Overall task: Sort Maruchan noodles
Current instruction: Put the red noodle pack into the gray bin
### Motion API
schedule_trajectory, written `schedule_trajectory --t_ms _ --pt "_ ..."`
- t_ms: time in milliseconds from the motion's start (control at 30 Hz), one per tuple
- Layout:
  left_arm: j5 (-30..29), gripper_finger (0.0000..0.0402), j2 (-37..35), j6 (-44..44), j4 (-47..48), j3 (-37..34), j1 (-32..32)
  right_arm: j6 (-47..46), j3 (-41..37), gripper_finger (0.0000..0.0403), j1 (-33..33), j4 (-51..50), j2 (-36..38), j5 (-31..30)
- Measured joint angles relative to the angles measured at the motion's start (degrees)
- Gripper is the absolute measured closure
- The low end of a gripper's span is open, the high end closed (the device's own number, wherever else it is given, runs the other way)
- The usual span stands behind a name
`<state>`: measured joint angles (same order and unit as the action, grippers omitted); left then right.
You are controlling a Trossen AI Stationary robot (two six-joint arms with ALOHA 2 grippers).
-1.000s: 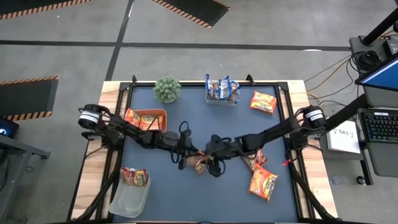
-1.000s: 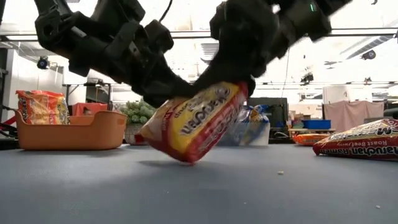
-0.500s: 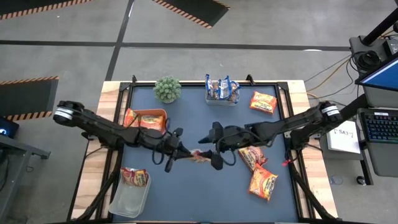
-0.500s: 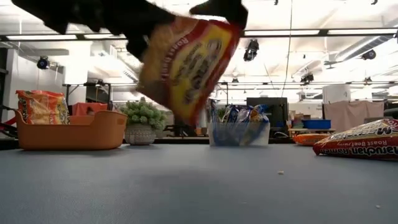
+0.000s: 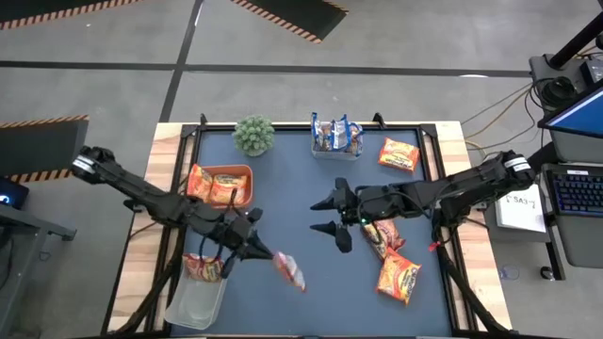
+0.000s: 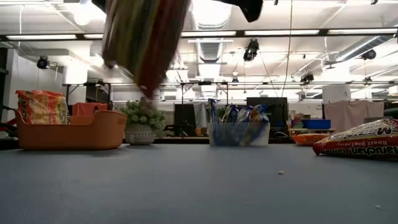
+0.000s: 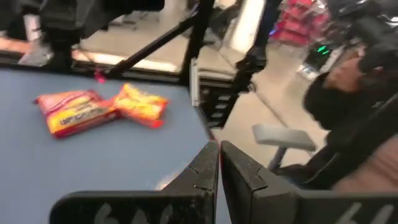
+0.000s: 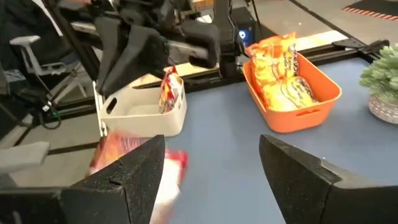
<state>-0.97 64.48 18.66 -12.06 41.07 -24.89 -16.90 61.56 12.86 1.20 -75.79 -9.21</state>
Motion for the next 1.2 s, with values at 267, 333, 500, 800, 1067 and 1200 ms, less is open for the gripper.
schedule_trajectory --t_ms 267,333,500,800,1067,1200 --pt "-14.8 0.0401 2.4 1.9 13.2 3.2 -4.9 -4.9 -9.0 0.0154 0.8 4.2 -3.3 0.2" --pt "-12.2 0.0401 4.4 1.9 14.9 3.0 -5.3 -7.3 -10.0 0.0155 1.1 6.2 -5.4 0.2" --pt "-10.0 0.0401 10.9 2.0 16.3 2.9 -5.5 -8.6 -11.4 0.0164 2.7 7.6 -12.1 0.9" --pt "-5.1 0.0401 19.9 -0.2 14.6 3.2 -5.6 -5.7 -6.9 0.0179 2.8 11.3 -23.1 4.9" --pt "7.0 0.0401 25.8 0.1 8.3 1.8 -2.8 -2.9 -4.9 0.0179 2.8 14.0 -25.0 5.1" --pt "10.0 0.0401 28.0 0.9 3.6 0.3 -0.9 -2.2 -5.3 0.0179 2.6 14.5 -24.1 4.7"
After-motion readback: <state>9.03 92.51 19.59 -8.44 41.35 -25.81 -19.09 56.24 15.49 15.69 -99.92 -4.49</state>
